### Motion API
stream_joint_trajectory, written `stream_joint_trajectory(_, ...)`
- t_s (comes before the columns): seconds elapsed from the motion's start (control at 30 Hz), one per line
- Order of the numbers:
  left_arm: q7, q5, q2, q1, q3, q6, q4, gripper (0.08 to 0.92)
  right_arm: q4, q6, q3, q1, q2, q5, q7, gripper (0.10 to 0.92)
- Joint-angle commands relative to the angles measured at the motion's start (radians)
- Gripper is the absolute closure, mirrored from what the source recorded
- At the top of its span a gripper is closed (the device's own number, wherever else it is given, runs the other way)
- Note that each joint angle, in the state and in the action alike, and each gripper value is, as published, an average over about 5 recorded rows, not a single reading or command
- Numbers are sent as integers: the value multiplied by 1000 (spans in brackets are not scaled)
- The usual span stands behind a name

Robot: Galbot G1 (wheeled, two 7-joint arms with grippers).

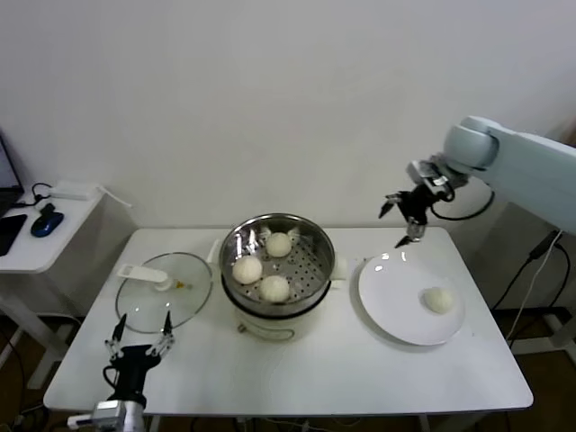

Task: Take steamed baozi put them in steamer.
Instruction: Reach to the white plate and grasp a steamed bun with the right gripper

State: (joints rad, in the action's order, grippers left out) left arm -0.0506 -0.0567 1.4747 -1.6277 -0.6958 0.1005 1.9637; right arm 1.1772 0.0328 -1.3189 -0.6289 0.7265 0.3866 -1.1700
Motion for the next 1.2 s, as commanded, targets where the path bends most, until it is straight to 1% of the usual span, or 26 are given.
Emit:
stream_joint_trajectory(0.03,1,3,1,-12,-3,3,10,177,-50,47,227,322,-178,-220,12,203)
stream_joint_trajectory(0.23,1,3,2,-20,-7,4,17,177,-121,5,323,459,-134,-340,12,203)
stream_joint_trajectory(0.53,1,4,2,-23,-11,0,21,177,-159,-38,411,583,-77,-501,12,203)
stream_joint_trajectory(1.2,0,6,1,-10,-11,-3,0,177,-305,-69,538,637,34,-594,35,203)
